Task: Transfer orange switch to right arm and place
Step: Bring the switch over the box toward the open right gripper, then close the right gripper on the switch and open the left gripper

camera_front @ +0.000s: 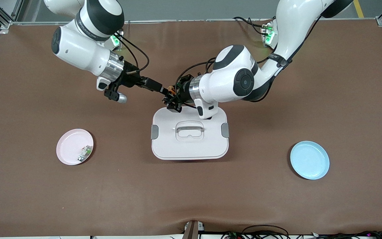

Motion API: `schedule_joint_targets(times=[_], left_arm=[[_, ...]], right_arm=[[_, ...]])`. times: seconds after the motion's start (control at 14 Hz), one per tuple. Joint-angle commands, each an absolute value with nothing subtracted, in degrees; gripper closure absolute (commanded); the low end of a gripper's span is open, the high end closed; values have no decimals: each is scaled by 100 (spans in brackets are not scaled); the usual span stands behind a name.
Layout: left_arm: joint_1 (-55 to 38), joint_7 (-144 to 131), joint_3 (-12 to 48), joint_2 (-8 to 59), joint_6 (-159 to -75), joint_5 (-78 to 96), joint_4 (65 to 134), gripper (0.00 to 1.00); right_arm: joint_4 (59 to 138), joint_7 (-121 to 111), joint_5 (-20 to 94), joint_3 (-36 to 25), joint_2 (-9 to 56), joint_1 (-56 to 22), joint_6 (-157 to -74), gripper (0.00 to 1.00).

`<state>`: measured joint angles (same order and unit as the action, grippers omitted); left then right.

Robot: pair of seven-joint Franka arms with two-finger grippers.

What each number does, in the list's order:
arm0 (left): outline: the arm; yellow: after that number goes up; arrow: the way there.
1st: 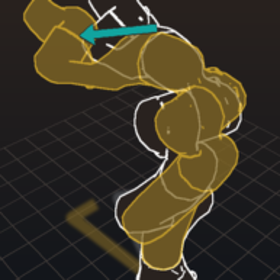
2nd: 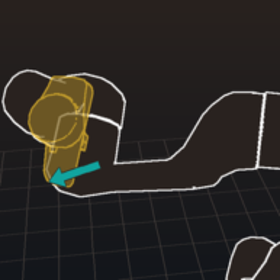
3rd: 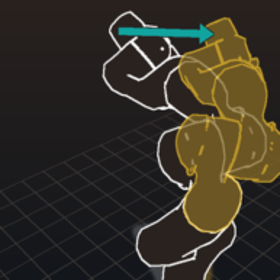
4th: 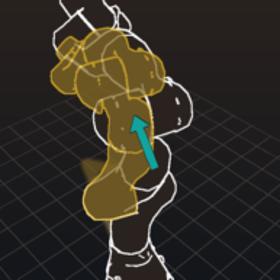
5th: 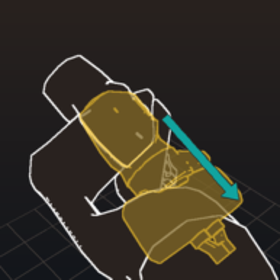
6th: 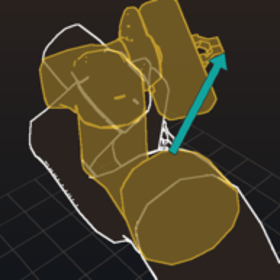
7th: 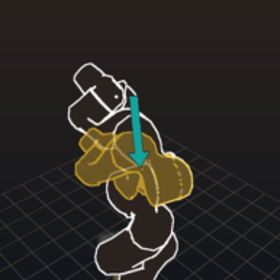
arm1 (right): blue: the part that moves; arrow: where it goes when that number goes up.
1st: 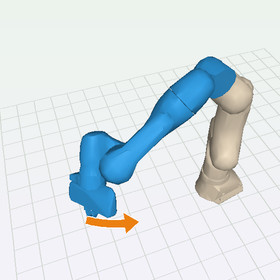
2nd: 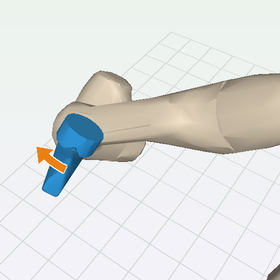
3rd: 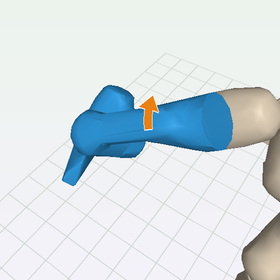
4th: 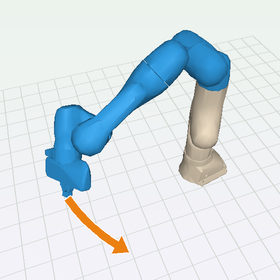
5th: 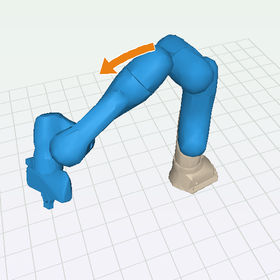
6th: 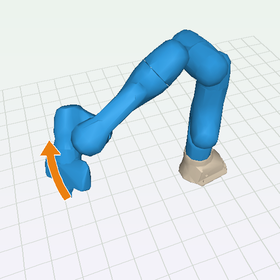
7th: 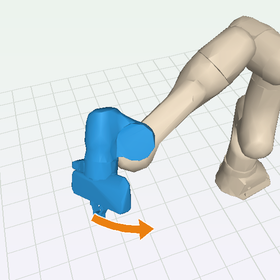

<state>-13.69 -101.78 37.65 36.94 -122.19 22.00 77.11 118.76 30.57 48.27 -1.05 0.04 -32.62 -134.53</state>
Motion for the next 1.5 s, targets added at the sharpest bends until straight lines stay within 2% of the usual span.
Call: schedule_joint_targets(times=[0.0,1.0,1.07,1.14,1.21,1.35,1.42], left_arm=[[-1450,-10283,3762,3735,-12313,2312,7594,100],[-1459,-10336,3762,3735,-12340,2320,7541,100],[-1468,-10336,3762,3744,-12349,2320,7541,100],[-1468,-10336,3762,3744,-12401,2312,7524,100],[-1468,-10336,3762,3753,-12410,2320,7523,100],[-1476,-10345,3762,3762,-12410,2320,7523,100],[-1468,-10345,3762,3753,-12410,2312,7523,100]], right_arm=[[11787,3014,4983,-105,123,-3471,-13632,0],[11769,2786,4966,-105,202,-3630,-13641,0],[11769,2777,4966,-105,193,-3630,-13641,4],[11760,2786,4966,-105,193,-3630,-13632,24],[11760,2786,4966,-105,202,-3630,-13641,38],[11760,2786,4975,-105,202,-3630,-13632,62],[11760,2786,4975,-105,202,-3630,-13632,70]])
